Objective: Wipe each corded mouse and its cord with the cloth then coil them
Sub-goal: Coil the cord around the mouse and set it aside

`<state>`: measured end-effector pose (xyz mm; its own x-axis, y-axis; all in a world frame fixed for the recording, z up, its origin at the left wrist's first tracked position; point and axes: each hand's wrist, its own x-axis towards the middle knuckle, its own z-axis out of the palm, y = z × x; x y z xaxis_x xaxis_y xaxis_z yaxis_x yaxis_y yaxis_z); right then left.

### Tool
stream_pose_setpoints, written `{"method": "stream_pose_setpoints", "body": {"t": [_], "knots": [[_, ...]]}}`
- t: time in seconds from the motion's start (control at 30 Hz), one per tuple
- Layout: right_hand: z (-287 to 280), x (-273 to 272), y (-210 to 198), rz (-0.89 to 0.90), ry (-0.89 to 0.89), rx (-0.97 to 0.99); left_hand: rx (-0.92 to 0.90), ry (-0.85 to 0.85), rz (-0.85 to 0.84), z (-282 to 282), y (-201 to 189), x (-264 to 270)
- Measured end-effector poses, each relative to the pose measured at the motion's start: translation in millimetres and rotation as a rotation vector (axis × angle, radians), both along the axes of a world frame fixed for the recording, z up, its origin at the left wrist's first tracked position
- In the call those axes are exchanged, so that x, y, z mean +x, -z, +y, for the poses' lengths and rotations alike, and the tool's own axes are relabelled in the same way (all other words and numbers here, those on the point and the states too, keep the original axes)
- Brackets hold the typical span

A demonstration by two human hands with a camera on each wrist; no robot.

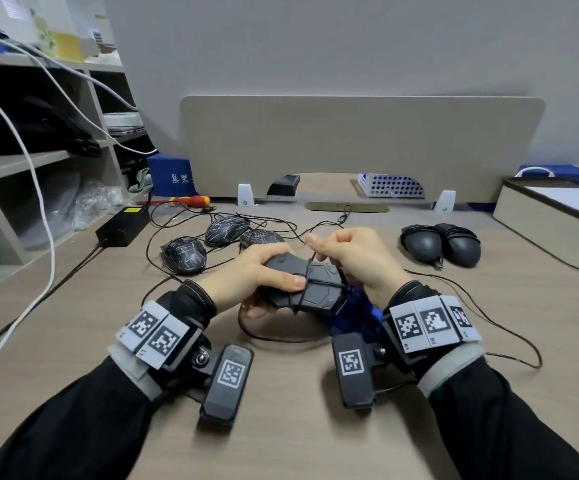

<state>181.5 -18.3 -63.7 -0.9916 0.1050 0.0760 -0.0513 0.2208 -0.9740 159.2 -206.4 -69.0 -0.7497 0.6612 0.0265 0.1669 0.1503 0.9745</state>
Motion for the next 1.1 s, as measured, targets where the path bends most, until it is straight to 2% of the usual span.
{"method": "stream_pose_setpoints", "body": {"t": [0.2, 0.3, 0.4, 0.63, 0.73, 0.9, 1.0, 1.1], "knots": [[-6.1, -0.7, -4.5, 0.062, -0.056, 0.064, -0.128, -0.225, 0.098, -0.2, 7.3, -10.2], [-10.1, 1.0, -6.6, 0.104, -0.087, 0.07, -0.071, -0.357, 0.082, -0.7, 11.8, -16.6], [-19.8, 4.1, -4.6, 0.12, -0.149, 0.085, 0.035, -0.421, -0.002, -4.3, 13.0, -21.7], [-29.0, 8.3, 0.5, 0.048, -0.324, 0.085, 0.189, -0.397, -0.18, -9.4, 9.0, -25.3], [-29.9, 7.7, 3.6, -0.054, -0.377, 0.054, 0.221, -0.383, -0.234, -11.0, 7.5, -23.7], [-27.5, 4.5, 7.3, -0.18, -0.426, 0.044, 0.333, -0.449, -0.206, -15.1, 4.4, -23.1], [-25.2, 4.0, 9.6, -0.233, -0.398, 0.057, 0.398, -0.396, -0.184, -17.5, -0.3, -20.6], [-21.1, 2.6, 8.2, -0.267, -0.344, -0.011, 0.445, -0.285, -0.106, -16.2, -2.4, -18.0]]}}
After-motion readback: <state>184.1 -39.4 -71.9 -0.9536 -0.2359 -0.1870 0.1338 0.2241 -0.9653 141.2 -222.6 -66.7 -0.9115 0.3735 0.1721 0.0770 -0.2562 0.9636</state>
